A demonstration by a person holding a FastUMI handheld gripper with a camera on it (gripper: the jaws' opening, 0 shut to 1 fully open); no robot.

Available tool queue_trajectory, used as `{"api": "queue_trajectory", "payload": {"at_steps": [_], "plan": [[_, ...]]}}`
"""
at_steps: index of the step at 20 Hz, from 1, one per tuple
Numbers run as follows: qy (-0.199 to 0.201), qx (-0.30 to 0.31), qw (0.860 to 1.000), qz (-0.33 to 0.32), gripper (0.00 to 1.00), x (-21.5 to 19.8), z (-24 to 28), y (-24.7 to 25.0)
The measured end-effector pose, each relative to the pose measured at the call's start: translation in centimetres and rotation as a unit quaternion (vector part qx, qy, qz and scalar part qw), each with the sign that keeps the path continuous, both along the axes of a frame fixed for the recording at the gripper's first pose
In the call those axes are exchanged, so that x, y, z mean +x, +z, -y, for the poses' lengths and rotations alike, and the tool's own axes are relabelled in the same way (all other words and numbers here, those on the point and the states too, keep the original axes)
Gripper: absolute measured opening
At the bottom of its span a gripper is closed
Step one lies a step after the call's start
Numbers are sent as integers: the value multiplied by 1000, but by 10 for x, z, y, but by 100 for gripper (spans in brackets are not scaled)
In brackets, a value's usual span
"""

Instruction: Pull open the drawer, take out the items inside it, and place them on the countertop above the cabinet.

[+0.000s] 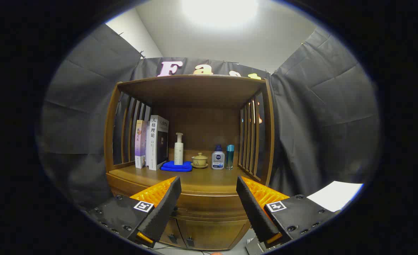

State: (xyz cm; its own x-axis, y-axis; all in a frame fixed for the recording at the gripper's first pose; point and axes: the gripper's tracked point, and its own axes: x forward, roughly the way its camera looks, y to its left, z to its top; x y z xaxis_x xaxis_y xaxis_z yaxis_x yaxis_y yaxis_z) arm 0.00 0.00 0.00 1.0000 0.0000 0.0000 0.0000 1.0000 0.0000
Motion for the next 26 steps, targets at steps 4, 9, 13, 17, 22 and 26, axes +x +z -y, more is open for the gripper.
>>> {"api": "queue_trajectory", "payload": {"at_steps": [4,9,13,17,22,26], "plan": [[-5,5,1000,5,99,0,1,1],[-9,12,1000,8,99,0,0,1],[-6,19,1000,6,99,1,0,-2],[1,22,1000,8,99,1,0,-2],[20,31,999,10,99,2,-2,-4],[38,34,999,2,99,8,-9,-12]]}}
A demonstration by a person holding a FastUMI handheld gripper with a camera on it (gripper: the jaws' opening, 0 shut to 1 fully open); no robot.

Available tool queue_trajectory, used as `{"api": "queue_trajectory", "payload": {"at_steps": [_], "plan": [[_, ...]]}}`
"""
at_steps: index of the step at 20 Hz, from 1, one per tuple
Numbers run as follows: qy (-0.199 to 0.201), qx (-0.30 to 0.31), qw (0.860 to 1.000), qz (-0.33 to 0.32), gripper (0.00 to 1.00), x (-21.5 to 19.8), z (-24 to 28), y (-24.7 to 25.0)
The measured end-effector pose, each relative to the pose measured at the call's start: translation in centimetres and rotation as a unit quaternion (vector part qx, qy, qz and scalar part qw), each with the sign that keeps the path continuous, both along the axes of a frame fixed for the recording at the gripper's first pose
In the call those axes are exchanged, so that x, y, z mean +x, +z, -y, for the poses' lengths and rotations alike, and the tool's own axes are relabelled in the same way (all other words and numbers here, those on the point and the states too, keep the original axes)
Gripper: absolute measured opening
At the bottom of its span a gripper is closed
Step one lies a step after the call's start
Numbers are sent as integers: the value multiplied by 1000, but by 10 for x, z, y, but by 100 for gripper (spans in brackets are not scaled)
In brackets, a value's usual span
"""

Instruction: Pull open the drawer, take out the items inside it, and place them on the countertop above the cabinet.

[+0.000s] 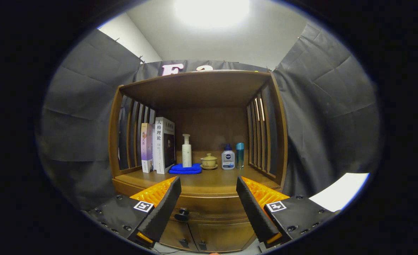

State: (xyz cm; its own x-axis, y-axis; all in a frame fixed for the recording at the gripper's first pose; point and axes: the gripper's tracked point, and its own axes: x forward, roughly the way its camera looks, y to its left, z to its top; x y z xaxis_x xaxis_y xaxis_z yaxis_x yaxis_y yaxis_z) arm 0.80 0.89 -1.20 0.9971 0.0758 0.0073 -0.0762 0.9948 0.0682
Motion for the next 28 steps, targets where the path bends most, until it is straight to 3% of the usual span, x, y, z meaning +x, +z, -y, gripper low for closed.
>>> {"api": "queue_trajectory", "payload": {"at_steps": [15,24,28], "plan": [[62,-2,995,-82,99,51,-53,-100],[73,-19,989,-129,100,60,-70,-151],[75,-23,987,-142,94,62,-77,-168]]}}
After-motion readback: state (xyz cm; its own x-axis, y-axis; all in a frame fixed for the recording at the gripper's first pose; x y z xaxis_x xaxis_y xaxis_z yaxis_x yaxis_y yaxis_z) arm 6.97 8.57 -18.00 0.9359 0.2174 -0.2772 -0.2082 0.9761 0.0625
